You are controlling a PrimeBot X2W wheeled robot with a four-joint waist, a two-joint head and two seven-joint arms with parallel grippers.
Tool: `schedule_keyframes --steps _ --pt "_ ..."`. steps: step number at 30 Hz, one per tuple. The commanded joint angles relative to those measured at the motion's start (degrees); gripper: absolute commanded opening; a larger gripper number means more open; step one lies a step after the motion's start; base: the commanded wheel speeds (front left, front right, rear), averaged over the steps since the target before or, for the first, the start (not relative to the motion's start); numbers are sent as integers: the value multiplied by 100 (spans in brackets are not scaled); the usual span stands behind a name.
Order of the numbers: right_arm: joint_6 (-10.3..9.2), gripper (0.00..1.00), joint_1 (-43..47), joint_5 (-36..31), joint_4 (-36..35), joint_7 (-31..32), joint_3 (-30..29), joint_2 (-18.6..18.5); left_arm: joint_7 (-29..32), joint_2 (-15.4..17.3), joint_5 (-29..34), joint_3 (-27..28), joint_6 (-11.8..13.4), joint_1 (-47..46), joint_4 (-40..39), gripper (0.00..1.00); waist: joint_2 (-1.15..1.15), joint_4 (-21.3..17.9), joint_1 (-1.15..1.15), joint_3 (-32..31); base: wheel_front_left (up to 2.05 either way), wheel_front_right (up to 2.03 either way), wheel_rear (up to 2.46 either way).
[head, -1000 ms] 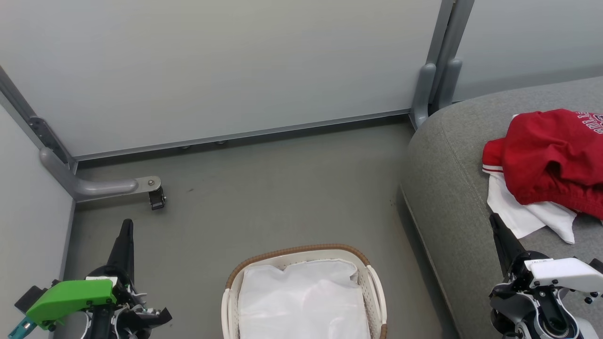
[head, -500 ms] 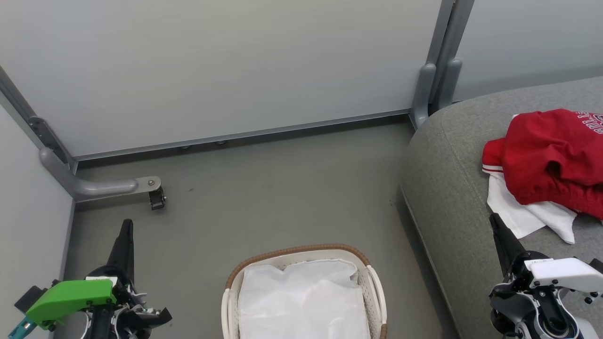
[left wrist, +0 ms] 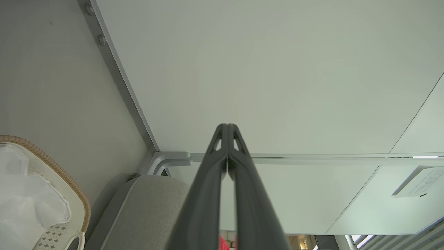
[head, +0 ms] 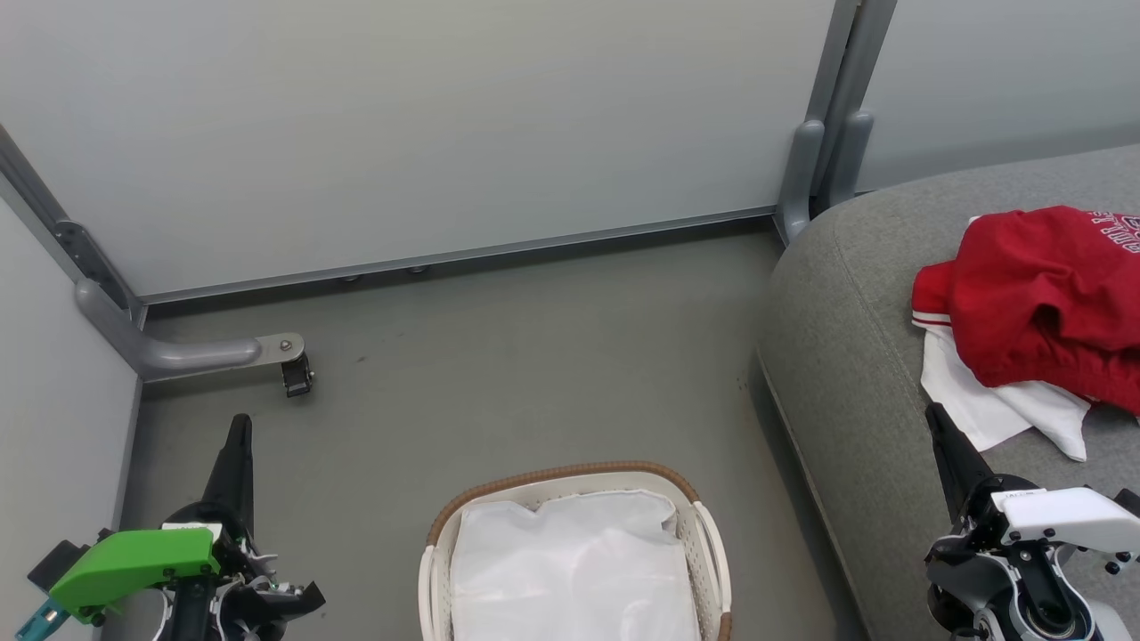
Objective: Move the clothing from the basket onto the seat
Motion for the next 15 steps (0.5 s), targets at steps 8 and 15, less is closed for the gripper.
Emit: schedule_keyframes --steps 8,15 --pt "0 0 -41 21 -14 18 -12 -15 19 38 -4 11 -26 -73 -8 0 0 0 0 0 0 0 0" --pt "0 0 -41 21 -14 17 -11 -15 19 38 -4 10 -26 -73 -6 0 0 0 0 0 0 0 0"
